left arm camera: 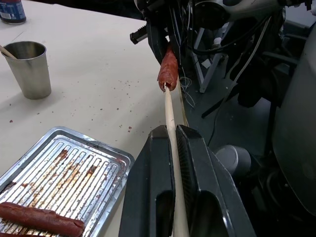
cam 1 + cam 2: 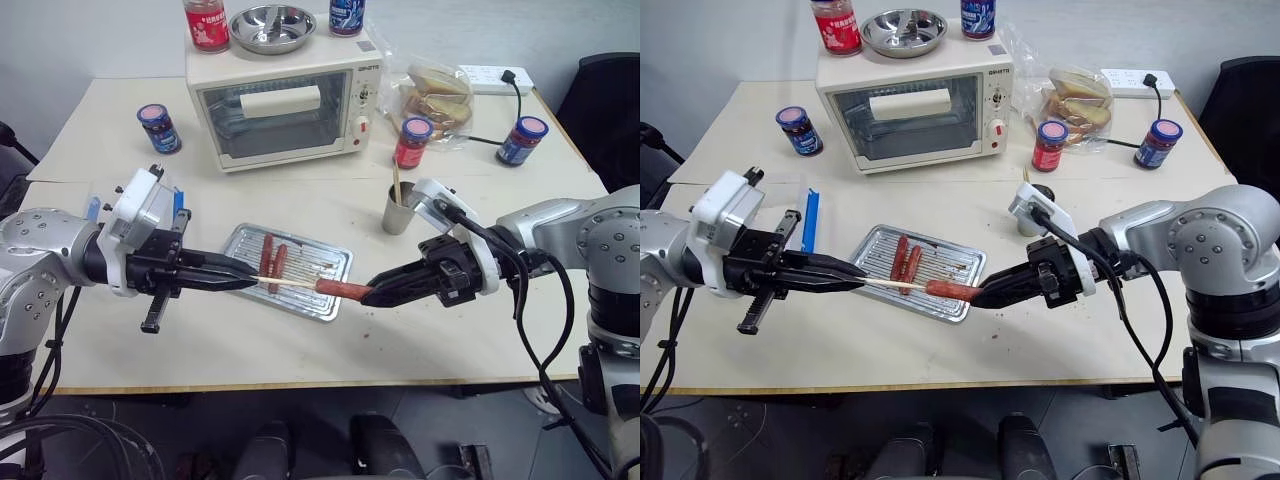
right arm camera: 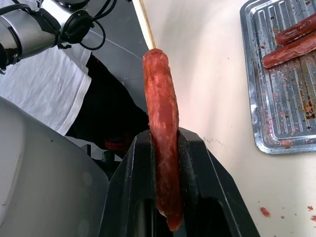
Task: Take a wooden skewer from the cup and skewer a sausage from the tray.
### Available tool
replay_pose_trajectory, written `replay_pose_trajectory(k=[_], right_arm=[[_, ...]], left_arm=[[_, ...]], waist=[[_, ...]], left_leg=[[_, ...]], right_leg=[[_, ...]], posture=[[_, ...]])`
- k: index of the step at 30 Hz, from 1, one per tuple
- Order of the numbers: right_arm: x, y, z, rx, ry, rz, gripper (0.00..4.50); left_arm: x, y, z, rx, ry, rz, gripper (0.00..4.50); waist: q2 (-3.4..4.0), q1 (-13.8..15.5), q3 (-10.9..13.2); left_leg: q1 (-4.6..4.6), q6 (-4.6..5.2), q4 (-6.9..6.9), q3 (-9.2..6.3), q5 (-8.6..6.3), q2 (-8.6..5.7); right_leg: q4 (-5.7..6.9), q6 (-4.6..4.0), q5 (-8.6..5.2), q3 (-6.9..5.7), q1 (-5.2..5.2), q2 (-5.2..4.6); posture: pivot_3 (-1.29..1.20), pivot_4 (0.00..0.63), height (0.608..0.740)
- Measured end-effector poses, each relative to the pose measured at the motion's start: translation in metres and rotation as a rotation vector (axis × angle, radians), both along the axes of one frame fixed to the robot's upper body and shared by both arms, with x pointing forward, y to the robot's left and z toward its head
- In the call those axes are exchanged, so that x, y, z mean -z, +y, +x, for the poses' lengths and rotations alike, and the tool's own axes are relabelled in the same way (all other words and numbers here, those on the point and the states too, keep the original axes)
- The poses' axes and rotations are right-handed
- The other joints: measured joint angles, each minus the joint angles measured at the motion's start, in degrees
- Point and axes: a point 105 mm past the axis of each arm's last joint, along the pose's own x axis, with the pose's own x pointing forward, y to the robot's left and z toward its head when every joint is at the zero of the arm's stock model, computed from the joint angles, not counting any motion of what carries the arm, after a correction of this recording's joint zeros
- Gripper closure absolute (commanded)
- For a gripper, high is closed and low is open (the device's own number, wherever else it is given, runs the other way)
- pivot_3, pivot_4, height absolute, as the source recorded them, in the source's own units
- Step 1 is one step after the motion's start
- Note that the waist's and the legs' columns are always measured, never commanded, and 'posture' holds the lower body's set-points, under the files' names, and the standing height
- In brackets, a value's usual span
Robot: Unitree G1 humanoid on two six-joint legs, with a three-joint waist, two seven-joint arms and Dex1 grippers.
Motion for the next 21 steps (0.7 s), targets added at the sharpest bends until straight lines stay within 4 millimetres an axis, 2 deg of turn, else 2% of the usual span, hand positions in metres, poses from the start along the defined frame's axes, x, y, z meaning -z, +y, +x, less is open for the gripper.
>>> replay_pose_trajectory(k=[8, 21], right_arm=[[0.001, 0.004, 0.000, -0.007, 0.001, 0.006, 4.21], [-0.003, 0.010, -0.001, -0.022, -0.014, 0.009, 4.21]], left_arm=[[0.007, -0.006, 0.000, 0.027, 0.030, -0.005, 4.50], [0.006, -0.024, 0.005, 0.079, 0.005, -0.039, 4.50]], waist=[[0.00, 0.0, 0.0], [0.00, 0.0, 0.0]], left_leg=[[0.00, 0.00, 0.01, 0.00, 0.00, 0.00], [-0.02, 0.00, 0.08, 0.00, 0.00, 0.00]], right_leg=[[0.02, 0.00, 0.00, 0.00, 0.00, 0.00], [0.06, 0.00, 0.00, -0.01, -0.01, 0.00]], posture=[[0.00, 0.150, 0.740], [0.00, 0.150, 0.740]])
